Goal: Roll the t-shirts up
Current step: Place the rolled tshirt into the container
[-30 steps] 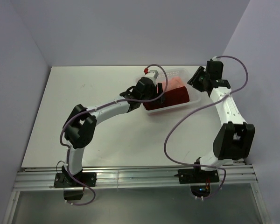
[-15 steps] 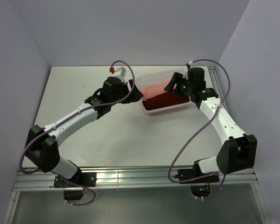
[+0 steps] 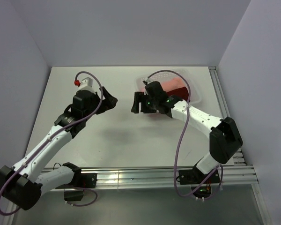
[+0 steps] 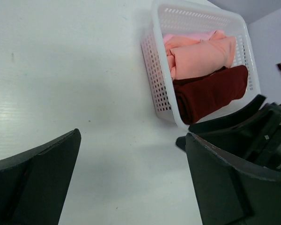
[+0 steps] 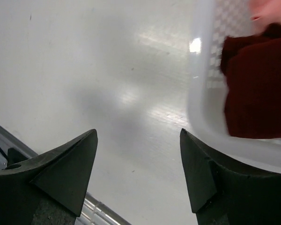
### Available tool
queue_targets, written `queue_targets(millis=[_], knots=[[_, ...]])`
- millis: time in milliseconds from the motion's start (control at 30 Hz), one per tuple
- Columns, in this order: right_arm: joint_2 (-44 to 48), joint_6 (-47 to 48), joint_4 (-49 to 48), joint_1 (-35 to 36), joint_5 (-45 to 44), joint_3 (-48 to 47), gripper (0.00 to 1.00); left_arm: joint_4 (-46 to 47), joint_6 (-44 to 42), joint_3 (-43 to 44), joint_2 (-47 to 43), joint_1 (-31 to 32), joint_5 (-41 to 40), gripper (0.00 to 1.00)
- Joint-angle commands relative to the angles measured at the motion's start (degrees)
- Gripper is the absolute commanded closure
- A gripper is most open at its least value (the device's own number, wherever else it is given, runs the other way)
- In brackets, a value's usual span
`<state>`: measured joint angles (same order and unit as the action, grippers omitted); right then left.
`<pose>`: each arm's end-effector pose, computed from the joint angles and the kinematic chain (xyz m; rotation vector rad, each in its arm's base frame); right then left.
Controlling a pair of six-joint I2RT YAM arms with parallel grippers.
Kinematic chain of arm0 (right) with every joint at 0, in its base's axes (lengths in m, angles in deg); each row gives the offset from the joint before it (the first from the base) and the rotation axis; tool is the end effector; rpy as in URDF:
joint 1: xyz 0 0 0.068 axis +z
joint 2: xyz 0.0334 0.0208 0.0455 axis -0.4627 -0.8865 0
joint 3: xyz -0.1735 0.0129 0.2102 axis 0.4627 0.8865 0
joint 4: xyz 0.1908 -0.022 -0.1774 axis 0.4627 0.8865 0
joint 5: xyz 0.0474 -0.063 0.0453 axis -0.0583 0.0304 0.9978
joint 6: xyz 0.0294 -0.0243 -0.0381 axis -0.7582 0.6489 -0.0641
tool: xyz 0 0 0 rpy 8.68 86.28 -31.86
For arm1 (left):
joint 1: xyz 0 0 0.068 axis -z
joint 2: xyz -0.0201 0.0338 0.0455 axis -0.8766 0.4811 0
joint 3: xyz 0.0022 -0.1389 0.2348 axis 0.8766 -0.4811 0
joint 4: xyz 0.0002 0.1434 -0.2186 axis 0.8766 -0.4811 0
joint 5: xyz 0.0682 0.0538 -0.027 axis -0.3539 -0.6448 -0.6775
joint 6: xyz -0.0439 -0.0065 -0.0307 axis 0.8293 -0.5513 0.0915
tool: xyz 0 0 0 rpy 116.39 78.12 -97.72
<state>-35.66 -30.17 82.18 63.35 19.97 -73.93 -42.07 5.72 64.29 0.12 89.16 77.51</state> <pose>0.2790 0.2064 0.2788 -0.1897 2.3682 0.7207 0.2228 -0.1142 0.3198 -0.3185 2.0525 -0.6766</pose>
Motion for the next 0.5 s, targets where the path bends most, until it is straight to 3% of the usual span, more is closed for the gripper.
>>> queue_targets(millis=[0, 300, 467], knots=[[-0.96, -2.89, -4.49, 3.57, -2.35, -0.13, 0.22, -1.21, 1.33, -2.25, -4.9, -0.32, -3.71, 0.0], [-10.88, -2.37, -0.54, 3.59, -7.97, -3.64, 0.22, -2.1, 1.77, -4.63, -6.84, -0.32, -4.24, 0.01], [-14.67, -0.79, -2.21, -5.8, -4.81, -4.44, 0.23, 1.07, 1.42, -7.09, -7.11, -0.41, -4.76, 0.0]])
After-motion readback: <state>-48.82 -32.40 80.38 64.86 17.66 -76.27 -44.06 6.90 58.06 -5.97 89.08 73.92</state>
